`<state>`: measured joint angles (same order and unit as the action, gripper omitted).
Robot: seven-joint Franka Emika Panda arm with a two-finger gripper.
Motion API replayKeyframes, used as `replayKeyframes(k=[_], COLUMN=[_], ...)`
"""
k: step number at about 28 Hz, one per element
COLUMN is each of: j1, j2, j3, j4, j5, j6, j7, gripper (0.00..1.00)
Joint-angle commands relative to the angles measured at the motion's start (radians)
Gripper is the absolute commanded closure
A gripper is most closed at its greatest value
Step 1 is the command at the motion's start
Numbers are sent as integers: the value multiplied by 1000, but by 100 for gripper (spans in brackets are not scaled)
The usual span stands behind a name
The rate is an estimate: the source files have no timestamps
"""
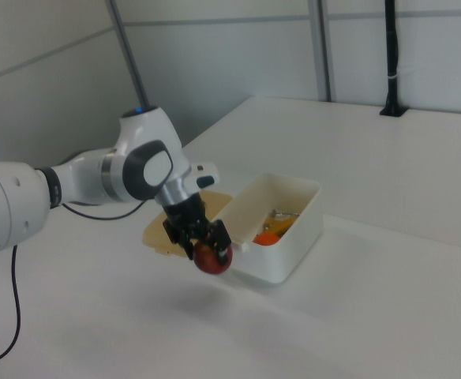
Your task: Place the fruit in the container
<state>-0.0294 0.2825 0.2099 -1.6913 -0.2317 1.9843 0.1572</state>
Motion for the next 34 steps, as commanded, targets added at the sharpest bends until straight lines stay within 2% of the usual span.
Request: replayKeyframes(k=[1,5,11,16,20,21,22,23,24,26,31,34], j1=[-3,-3,-4,-6,-18,-20,-23,-29,-30,-30,-35,-40], j2=[-3,-2,24,49,63,67,69,73,78,78,54,20], j3=[-3,-4,-7,-15,-15,-15,-15,-15,-15,-15,-15,-15], j4=[55,53,47,47,45,45,45,44,42,41,39,41], j5=[-6,-2,-8,-11,-69,-87,-104,-127,-136,-141,-132,-120], j6=[48,172,370,467,527,528,528,527,527,524,487,392], j7=[-28,-16,90,126,191,200,209,219,219,220,222,223], gripper=[55,56,57,56,52,47,37,21,16,0,0,0])
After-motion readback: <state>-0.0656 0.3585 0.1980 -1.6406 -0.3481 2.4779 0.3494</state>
